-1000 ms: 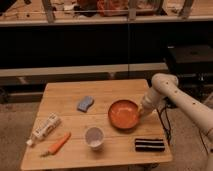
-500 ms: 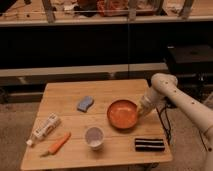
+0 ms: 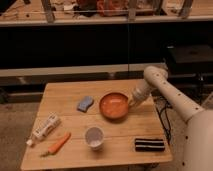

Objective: Drag the ceramic bowl in a circle

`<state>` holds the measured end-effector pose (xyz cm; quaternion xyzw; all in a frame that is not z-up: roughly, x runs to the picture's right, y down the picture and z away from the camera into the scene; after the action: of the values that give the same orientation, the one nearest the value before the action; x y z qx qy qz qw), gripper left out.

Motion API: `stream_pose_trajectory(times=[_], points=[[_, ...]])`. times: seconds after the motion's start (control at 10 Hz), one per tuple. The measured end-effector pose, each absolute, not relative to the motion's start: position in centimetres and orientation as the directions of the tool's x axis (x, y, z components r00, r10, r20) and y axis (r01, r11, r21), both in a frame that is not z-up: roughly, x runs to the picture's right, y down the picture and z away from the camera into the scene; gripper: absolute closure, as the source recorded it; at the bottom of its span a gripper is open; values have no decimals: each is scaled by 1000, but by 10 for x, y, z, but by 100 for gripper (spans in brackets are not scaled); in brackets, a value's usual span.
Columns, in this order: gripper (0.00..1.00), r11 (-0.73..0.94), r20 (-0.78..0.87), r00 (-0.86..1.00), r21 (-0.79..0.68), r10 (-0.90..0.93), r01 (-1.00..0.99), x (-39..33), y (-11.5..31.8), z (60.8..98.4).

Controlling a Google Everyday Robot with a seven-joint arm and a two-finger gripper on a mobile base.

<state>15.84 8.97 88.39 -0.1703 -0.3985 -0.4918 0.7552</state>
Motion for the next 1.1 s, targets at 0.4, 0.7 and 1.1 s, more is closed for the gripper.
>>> stream_pose_trajectory(times=[0.4, 0.7, 1.1], points=[[99, 537, 779, 293, 66, -555, 841, 169, 58, 926], [99, 578, 781, 372, -18, -502, 816, 210, 66, 957], [99, 610, 764, 438, -74, -475, 789, 248, 76, 960]])
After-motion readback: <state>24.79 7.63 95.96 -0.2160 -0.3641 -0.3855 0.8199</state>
